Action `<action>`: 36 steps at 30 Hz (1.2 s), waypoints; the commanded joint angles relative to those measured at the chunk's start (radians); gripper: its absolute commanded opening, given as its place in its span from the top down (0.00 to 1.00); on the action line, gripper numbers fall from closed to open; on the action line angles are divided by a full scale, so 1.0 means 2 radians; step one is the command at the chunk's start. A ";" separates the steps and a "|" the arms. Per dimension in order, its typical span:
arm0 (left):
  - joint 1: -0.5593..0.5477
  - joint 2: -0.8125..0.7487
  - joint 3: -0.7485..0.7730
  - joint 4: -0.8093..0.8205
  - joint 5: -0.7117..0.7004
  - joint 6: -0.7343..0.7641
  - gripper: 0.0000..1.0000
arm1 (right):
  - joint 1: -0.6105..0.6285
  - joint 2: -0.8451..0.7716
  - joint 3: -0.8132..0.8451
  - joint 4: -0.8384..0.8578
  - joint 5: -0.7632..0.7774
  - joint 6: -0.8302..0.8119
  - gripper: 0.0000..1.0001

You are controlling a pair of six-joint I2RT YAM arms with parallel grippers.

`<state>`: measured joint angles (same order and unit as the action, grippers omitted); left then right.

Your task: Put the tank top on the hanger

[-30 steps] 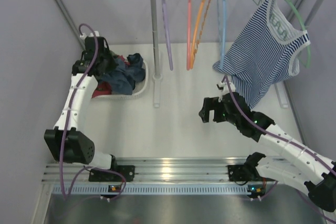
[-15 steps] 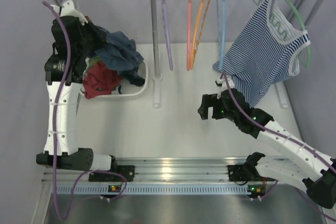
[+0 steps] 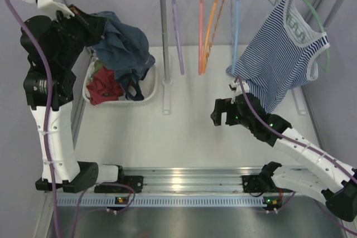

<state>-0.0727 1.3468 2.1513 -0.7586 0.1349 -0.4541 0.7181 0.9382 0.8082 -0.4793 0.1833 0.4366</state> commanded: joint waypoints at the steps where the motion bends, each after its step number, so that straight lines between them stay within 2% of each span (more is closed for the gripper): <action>1: -0.001 -0.031 0.036 0.055 0.033 -0.018 1.00 | 0.005 0.000 0.033 0.004 0.012 -0.013 0.00; 9: -0.001 -0.045 0.079 0.086 0.067 -0.046 1.00 | 0.004 -0.002 0.039 0.001 0.014 -0.017 0.00; 14: -0.001 -0.066 0.058 0.100 0.089 -0.074 1.00 | 0.005 -0.010 0.035 0.000 0.015 -0.017 0.00; 17: -0.001 -0.113 -0.036 0.118 0.095 -0.090 1.00 | 0.005 -0.016 0.027 0.007 0.011 -0.017 0.00; 18: -0.001 -0.130 -0.110 0.136 0.099 -0.096 1.00 | 0.005 -0.020 0.021 0.010 0.009 -0.017 0.00; 20: -0.001 -0.168 -0.180 0.140 0.102 -0.107 1.00 | 0.005 -0.027 0.012 0.021 -0.007 -0.014 0.00; 21: -0.001 -0.180 -0.252 0.141 0.101 -0.107 1.00 | 0.005 -0.030 0.002 0.026 -0.013 -0.014 0.00; 24: -0.001 -0.220 -0.382 0.143 0.068 -0.100 1.00 | 0.007 -0.033 -0.024 0.047 -0.036 -0.002 0.01; 25: -0.001 -0.224 -0.404 0.136 0.056 -0.088 1.00 | 0.014 -0.030 -0.030 0.059 -0.045 0.001 0.00; 27: -0.001 -0.216 -0.442 0.126 0.026 -0.077 1.00 | 0.029 -0.019 -0.050 0.075 -0.045 0.016 0.00; 30: 0.000 -0.191 -0.458 0.112 -0.020 -0.060 1.00 | 0.077 0.012 -0.065 0.112 -0.032 0.039 0.00; 31: 0.000 -0.183 -0.456 0.102 -0.033 -0.056 1.00 | 0.108 0.023 -0.067 0.129 -0.014 0.047 0.00; 36: 0.006 -0.139 -0.406 0.062 -0.128 -0.048 1.00 | 0.169 0.111 -0.074 0.194 0.002 0.083 0.00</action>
<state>-0.0723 1.0615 1.2327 -0.6487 0.0357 -0.5766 0.9981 1.0939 0.6613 -0.2523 0.1539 0.5365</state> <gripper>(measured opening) 0.023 0.996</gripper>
